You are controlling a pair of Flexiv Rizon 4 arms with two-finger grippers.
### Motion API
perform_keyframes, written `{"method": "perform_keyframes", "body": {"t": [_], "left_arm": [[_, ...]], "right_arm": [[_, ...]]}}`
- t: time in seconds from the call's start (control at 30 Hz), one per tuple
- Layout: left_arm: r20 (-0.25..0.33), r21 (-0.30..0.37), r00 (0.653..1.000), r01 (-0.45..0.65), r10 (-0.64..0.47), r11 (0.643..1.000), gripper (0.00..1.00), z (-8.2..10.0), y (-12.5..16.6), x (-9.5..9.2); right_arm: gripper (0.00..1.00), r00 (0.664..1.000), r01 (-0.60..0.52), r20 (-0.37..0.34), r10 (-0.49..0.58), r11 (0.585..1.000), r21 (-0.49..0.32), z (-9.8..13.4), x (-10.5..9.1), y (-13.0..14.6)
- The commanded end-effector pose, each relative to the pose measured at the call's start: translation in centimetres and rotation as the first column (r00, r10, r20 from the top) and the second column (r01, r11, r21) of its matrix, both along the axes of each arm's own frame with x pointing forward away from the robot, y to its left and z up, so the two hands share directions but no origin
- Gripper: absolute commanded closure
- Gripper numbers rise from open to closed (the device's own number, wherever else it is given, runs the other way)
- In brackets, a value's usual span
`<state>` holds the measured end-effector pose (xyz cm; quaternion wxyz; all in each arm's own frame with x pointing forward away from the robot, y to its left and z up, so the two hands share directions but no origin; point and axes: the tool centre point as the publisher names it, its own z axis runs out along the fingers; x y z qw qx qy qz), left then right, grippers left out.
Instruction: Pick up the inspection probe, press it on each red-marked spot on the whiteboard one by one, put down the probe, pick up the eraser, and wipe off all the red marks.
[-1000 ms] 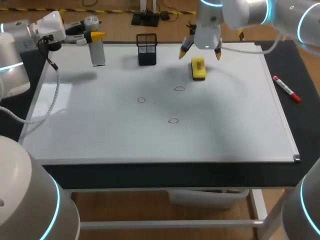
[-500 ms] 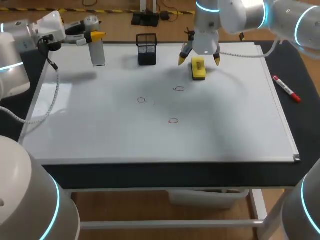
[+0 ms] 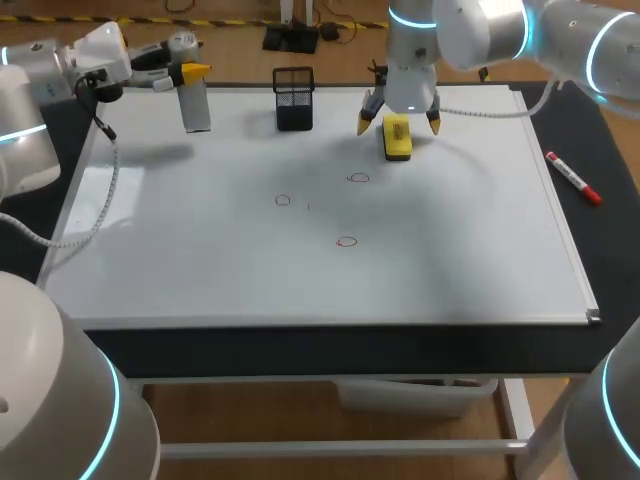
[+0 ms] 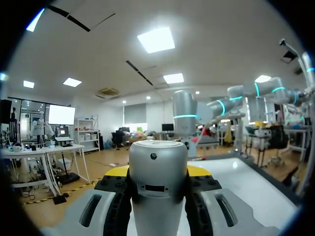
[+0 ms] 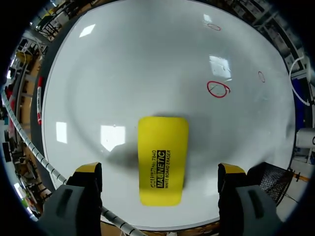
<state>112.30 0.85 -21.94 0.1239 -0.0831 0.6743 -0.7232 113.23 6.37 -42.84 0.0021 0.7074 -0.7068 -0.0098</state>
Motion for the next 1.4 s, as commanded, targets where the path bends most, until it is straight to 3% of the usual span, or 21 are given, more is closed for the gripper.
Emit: {"method": "perform_keyframes", "body": {"t": [0.03,0.13,0.17,0.37,0.73,0.97,1.4], "left_arm": [[0.002,0.001,1.0,-0.004,0.004,1.0,1.0,0.1,-0.1,-0.1],[0.002,0.001,1.0,-0.004,0.004,1.0,1.0,0.1,-0.1,-0.1],[0.002,0.001,1.0,-0.004,0.004,1.0,1.0,0.1,-0.1,-0.1],[0.002,0.001,1.0,-0.004,0.004,1.0,1.0,0.1,-0.1,-0.1],[0.002,0.001,1.0,-0.004,0.004,1.0,1.0,0.1,-0.1,-0.1],[0.002,0.001,1.0,-0.004,0.004,1.0,1.0,0.1,-0.1,-0.1],[0.002,0.001,1.0,-0.004,0.004,1.0,1.0,0.1,-0.1,-0.1]], "right_arm": [[0.57,1.0,0.0,-0.004,0.0,1.0,-0.012,0.1,-0.1,-0.1],[0.93,1.0,-0.002,-0.01,0.001,1.0,-0.02,0.0,-0.3,-0.1],[1.0,1.0,-0.002,-0.01,0.002,1.0,-0.02,0.0,-0.3,-0.1],[1.0,1.0,0.008,0.004,-0.008,1.0,-0.029,0.8,-0.8,-0.4],[1.0,0.992,0.097,0.082,-0.094,0.995,-0.033,4.9,-3.4,-2.8],[1.0,0.97,0.224,0.105,-0.221,0.974,-0.025,6.4,-6.0,-6.5],[1.0,0.892,0.446,0.092,-0.443,0.895,-0.023,6.0,-12.0,-13.8]]}}
